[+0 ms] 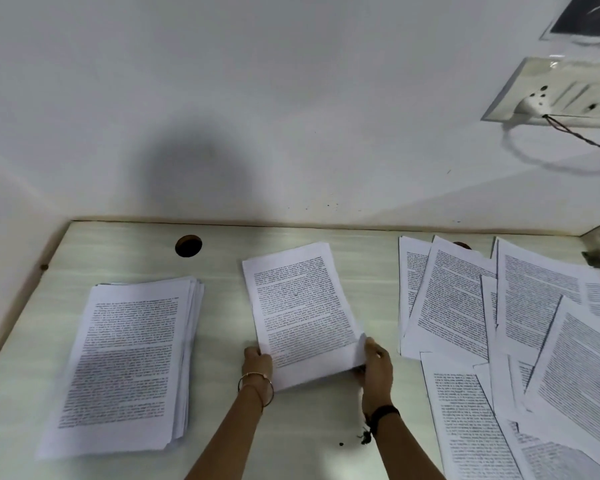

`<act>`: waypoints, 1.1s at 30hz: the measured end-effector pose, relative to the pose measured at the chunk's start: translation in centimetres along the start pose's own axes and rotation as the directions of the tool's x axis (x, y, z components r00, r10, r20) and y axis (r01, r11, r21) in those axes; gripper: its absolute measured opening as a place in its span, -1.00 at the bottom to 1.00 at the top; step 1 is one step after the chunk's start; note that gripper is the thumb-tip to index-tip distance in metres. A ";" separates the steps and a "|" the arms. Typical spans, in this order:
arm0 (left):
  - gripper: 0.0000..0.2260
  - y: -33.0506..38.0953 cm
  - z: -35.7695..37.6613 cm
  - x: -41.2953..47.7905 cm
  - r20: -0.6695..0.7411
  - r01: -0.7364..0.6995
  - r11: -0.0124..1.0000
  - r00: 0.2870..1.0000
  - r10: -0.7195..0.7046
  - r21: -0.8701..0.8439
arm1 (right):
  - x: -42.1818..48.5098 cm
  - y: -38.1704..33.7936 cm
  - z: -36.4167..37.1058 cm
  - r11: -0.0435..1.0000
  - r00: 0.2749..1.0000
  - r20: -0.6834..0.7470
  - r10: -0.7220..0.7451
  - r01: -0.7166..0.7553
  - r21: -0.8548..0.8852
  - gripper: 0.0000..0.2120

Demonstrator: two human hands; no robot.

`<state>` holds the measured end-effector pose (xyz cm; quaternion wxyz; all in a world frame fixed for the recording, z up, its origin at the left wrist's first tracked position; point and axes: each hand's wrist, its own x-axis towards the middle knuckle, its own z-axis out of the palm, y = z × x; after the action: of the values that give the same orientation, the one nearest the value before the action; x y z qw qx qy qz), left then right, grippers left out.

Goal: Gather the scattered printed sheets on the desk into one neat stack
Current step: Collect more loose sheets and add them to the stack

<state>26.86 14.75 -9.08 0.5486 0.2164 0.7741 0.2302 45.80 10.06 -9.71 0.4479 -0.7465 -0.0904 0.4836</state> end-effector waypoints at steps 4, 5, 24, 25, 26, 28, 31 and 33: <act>-0.80 -0.9 3.1 -2.7 0.294 0.181 0.955 0.950 -0.108 -0.233 | -1.2 1.0 1.0 0.997 0.998 0.051 0.020 -0.024 0.070 -0.69; -0.83 -0.9 3.6 -3.6 0.370 0.219 0.945 0.921 -0.119 -0.241 | -1.4 1.1 1.1 1.000 0.996 0.085 -0.004 0.003 0.018 -0.69; -0.61 0.3 -0.4 1.7 0.010 -0.124 0.987 0.992 0.123 0.099 | 3.4 -5.2 -5.0 0.996 0.931 0.356 -0.078 0.060 0.061 -0.66; -0.64 -0.1 0.1 0.8 0.041 -0.102 0.994 0.994 0.104 -0.037 | 2.8 -4.9 -4.2 0.996 0.914 0.398 -0.085 0.075 0.040 -0.76; -0.68 -0.6 1.0 -0.5 0.117 -0.045 0.986 0.991 0.065 -0.160 | 2.1 -4.3 -3.1 0.991 0.902 0.417 -0.110 0.132 -0.024 -0.83; -0.73 -1.3 2.8 -3.3 0.343 0.136 0.942 0.939 -0.024 -0.307 | 1.3 -2.6 -0.9 0.977 0.874 0.470 -0.121 0.188 -0.098 -0.68; -0.85 -1.4 3.8 -5.2 0.457 0.202 0.906 0.889 -0.011 -0.372 | 1.1 -1.0 0.5 0.987 0.896 0.438 -0.070 0.125 -0.098 -0.38; -0.52 -1.2 2.6 -3.9 0.344 0.084 0.887 0.935 0.087 -0.454 | 1.1 -1.5 0.0 0.978 0.891 0.450 -0.064 0.145 -0.147 -0.37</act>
<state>30.44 11.81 -7.63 0.7144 0.1184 0.5850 0.3651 46.77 11.56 -9.33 0.3732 -0.6477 -0.2725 0.6058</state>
